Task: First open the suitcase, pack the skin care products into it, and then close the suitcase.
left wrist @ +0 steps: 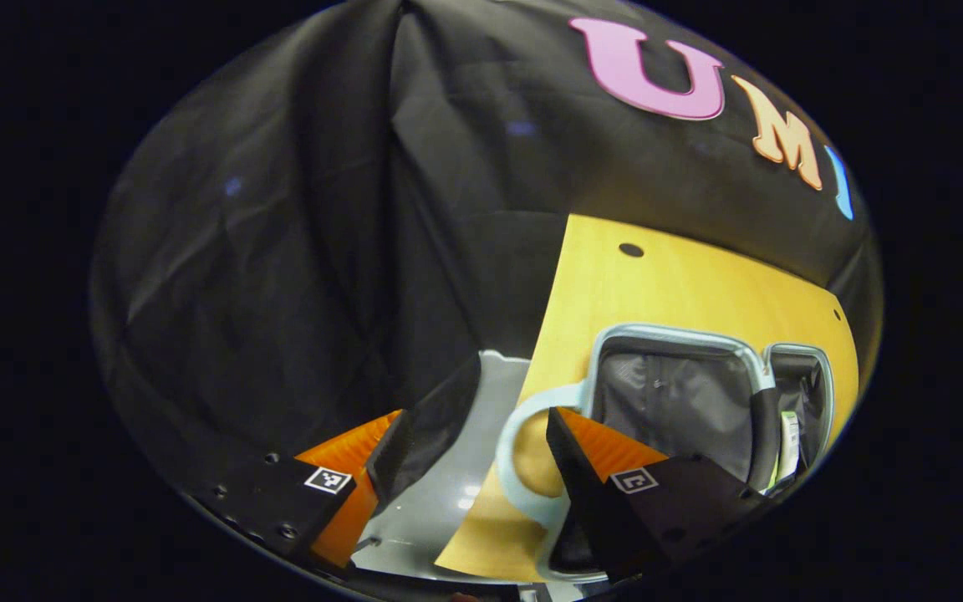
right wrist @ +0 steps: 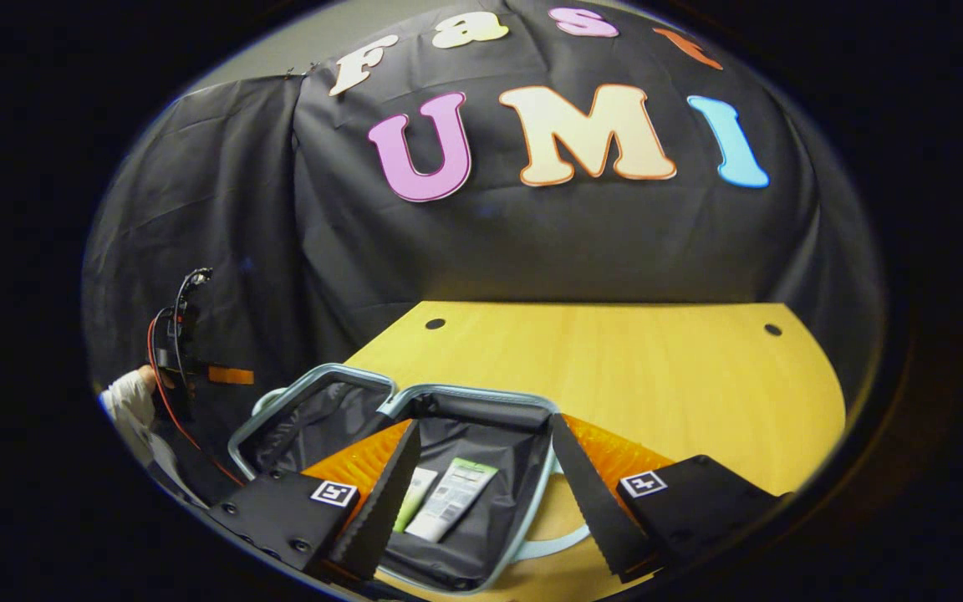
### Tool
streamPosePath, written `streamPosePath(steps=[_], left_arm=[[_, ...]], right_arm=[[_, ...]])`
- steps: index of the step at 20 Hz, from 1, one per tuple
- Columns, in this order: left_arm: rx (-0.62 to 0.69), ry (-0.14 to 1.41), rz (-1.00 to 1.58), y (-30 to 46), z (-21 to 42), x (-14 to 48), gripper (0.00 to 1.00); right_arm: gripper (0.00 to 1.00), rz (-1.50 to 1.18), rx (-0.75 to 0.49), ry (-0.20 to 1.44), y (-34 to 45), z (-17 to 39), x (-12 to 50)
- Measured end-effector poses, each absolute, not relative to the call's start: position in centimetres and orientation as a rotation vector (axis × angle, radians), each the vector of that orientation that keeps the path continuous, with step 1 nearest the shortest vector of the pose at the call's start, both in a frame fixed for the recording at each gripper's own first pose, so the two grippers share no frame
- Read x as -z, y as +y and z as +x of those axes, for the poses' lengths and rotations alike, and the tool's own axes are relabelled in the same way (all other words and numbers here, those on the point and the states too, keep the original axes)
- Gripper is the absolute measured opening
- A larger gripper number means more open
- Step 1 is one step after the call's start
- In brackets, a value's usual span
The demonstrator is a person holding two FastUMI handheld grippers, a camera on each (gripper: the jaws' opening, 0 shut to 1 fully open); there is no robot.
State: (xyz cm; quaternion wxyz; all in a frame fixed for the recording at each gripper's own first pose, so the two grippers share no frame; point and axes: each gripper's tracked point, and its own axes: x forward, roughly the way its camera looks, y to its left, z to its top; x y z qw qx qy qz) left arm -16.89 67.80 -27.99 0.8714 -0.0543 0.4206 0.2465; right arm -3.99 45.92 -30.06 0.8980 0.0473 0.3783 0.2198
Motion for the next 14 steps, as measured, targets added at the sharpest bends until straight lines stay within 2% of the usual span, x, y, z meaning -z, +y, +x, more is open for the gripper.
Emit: streamPosePath(steps=[5, 7, 9, 10, 11, 14], left_arm=[[-0.420, 1.046, -0.191, 67.2, -17.5, 34.3, 0.94], [-0.407, 1.083, -0.217, 66.6, -17.4, 35.9, 0.89], [-0.413, 1.101, -0.207, 66.8, -17.3, 36.6, 0.73], [-0.406, 1.103, -0.202, 66.8, -17.1, 36.5, 0.53], [-0.394, 1.108, -0.205, 66.3, -16.9, 36.5, 0.47], [-0.405, 1.096, -0.212, 65.5, -16.4, 35.7, 0.11]], right_arm=[[0.98, 0.086, -0.347, 0.787, 41.9, -3.6, 30.2], [0.98, 0.079, -0.311, 0.778, 40.4, -3.4, 29.8], [0.98, 0.066, -0.287, 0.761, 39.1, -3.3, 29.3], [0.98, 0.061, -0.278, 0.751, 38.5, -3.2, 29.0], [0.98, 0.059, -0.270, 0.744, 38.0, -3.2, 28.9], [0.98, 0.068, -0.256, 0.714, 37.2, -2.8, 28.2]])
